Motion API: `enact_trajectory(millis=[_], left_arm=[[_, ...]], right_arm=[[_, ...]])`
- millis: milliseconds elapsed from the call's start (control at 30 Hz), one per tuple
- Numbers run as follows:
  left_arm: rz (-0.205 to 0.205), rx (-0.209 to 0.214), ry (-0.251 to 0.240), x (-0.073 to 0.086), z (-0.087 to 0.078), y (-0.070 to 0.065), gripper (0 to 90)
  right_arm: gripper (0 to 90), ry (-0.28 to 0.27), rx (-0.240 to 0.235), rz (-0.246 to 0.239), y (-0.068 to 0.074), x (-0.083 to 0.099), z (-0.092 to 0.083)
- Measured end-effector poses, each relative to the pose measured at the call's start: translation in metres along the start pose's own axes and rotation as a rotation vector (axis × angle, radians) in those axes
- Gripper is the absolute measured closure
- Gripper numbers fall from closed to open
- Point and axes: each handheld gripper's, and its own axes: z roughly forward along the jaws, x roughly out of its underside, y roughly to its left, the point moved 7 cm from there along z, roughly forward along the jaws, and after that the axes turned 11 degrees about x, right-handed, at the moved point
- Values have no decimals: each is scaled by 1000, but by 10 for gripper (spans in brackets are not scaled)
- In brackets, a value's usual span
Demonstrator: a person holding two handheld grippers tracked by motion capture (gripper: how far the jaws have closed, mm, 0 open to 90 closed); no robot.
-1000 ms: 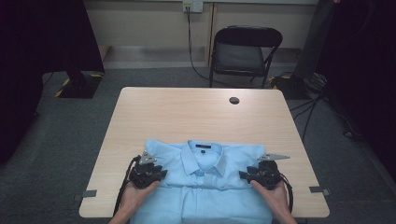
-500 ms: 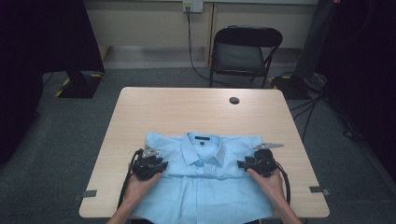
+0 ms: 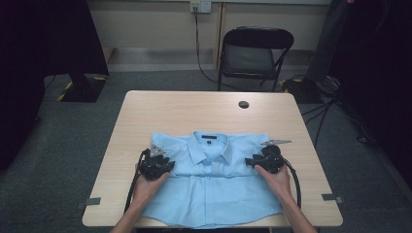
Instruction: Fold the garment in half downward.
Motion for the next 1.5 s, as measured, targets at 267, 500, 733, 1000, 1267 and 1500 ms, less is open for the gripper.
enact_trajectory(millis=[267, 500, 733, 1000, 1267, 1500], left_arm=[[-23, 27, 23, -8, 4, 7, 670], [-30, 35, 36, -11, 6, 6, 595], [-24, 89, -38, -51, -15, 3, 439], [2, 136, -96, -123, 3, 5, 473], [-54, 158, -47, -131, 61, 12, 488], [-104, 160, -33, -124, 83, 23, 518]], right_arm=[[556, -7, -43, 11, -9, -7, 6], [473, 23, -52, -5, -8, -11, 6], [468, -56, -130, -3, 0, -38, -21], [506, -148, -186, -16, 11, -117, -34], [595, -62, -216, -27, 33, -128, 19], [638, 11, -200, 17, 29, -116, 56]])
